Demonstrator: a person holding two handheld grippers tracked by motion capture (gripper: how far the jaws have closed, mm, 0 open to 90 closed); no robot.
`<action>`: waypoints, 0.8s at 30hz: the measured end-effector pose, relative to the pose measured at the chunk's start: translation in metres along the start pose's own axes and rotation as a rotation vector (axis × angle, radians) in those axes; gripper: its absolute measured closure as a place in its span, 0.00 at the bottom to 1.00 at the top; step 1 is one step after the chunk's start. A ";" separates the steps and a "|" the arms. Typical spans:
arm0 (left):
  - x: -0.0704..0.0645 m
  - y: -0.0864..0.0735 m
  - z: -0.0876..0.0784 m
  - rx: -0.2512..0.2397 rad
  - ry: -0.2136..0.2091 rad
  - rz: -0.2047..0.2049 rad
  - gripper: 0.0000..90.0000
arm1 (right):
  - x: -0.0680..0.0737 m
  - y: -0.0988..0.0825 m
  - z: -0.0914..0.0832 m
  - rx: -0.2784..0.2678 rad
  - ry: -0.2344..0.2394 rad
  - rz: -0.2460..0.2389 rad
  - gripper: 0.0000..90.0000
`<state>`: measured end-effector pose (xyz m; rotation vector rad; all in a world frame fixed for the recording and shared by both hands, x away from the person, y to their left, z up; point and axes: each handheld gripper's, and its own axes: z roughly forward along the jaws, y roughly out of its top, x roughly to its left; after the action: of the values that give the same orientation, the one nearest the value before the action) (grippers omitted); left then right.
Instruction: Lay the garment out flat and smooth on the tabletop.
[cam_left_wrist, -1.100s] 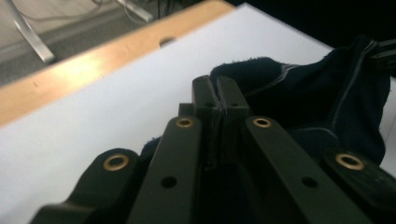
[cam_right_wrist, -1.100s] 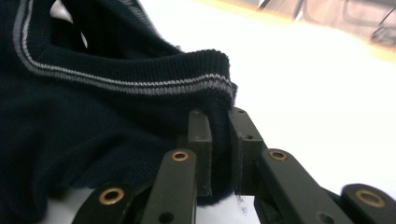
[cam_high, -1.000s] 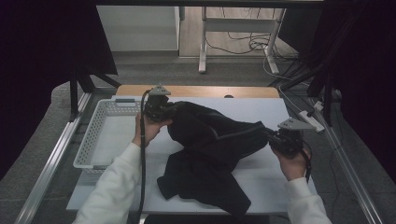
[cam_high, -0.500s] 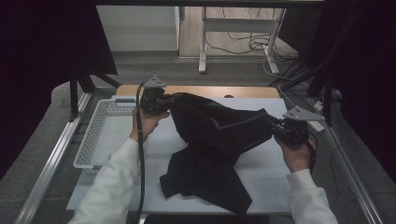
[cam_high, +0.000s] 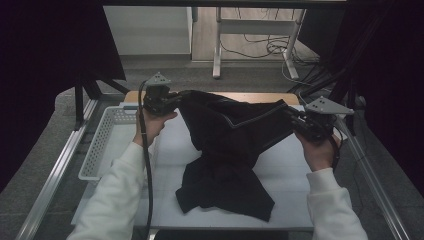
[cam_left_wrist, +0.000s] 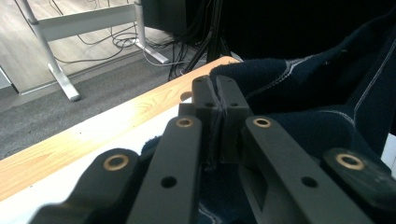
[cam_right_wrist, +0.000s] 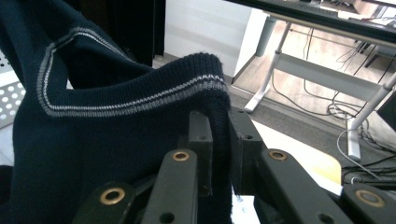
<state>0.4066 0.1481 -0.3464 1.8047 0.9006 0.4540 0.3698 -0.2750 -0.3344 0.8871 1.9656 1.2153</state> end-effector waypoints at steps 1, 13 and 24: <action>0.000 0.000 0.001 0.002 -0.003 -0.003 0.97 | 0.001 0.001 0.001 0.005 0.001 -0.004 0.90; -0.001 -0.002 0.010 0.027 0.006 0.011 0.97 | -0.001 -0.009 0.021 0.038 0.007 0.015 0.90; 0.008 0.004 0.034 0.067 0.068 -0.034 0.84 | -0.012 0.003 0.050 0.082 0.003 0.034 0.80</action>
<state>0.4362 0.1326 -0.3568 1.8407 1.0025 0.4709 0.4177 -0.2600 -0.3476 0.9639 2.0225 1.1633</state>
